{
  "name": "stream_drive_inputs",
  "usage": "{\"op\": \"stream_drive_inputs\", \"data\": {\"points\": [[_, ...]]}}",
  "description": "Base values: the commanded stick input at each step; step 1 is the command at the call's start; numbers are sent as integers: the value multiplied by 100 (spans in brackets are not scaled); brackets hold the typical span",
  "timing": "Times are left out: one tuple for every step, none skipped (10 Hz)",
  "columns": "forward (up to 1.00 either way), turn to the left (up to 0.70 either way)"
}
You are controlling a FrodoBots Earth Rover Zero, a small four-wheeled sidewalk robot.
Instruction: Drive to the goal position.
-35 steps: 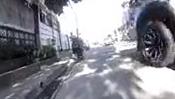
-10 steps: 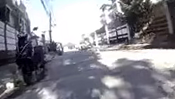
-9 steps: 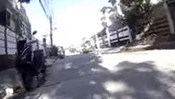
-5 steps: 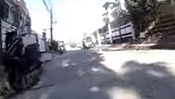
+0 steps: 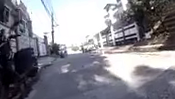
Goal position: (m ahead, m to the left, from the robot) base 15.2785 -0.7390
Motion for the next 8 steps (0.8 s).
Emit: {"op": "stream_drive_inputs", "data": {"points": [[100, 2], [100, 2], [100, 0], [100, 0], [100, 0], [100, 0], [100, 0], [100, 0]]}}
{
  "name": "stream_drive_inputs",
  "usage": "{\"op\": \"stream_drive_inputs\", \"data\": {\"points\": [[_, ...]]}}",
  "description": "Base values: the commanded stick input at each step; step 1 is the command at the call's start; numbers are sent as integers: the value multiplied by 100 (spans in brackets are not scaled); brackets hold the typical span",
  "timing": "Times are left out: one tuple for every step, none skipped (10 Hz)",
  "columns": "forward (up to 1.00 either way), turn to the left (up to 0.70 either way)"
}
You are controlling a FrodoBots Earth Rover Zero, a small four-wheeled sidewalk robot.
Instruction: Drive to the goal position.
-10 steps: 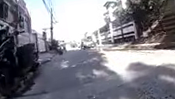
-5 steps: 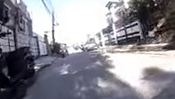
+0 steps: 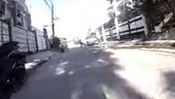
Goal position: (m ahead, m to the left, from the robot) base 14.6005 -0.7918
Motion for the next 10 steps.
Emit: {"op": "stream_drive_inputs", "data": {"points": [[100, 0], [100, 0], [100, 0], [100, 0], [100, 0], [100, 0], [100, 0], [100, 0], [99, 0], [94, 0]]}}
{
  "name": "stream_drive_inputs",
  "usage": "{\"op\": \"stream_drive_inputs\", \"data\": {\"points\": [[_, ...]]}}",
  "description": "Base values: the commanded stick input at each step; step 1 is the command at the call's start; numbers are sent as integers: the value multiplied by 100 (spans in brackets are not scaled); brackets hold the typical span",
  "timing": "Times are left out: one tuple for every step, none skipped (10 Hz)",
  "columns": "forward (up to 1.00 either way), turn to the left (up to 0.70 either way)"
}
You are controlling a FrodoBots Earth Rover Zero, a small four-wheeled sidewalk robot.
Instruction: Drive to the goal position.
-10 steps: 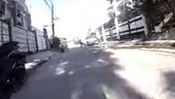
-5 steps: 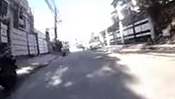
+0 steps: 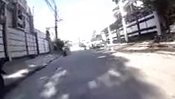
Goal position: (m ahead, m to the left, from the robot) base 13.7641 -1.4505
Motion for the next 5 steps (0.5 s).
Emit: {"op": "stream_drive_inputs", "data": {"points": [[79, 0], [91, 0], [99, 0], [100, 0], [100, 0]]}}
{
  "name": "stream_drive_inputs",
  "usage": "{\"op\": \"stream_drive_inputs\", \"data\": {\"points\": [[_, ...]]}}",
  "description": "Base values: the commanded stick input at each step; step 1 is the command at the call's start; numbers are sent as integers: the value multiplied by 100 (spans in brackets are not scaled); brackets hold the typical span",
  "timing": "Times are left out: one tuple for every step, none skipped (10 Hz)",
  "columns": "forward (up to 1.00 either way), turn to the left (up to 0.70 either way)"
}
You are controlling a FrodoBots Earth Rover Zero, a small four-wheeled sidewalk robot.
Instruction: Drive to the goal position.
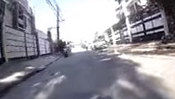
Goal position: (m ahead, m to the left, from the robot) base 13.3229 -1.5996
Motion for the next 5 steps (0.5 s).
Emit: {"op": "stream_drive_inputs", "data": {"points": [[100, 0], [99, 0], [98, 0], [97, 0], [98, 0]]}}
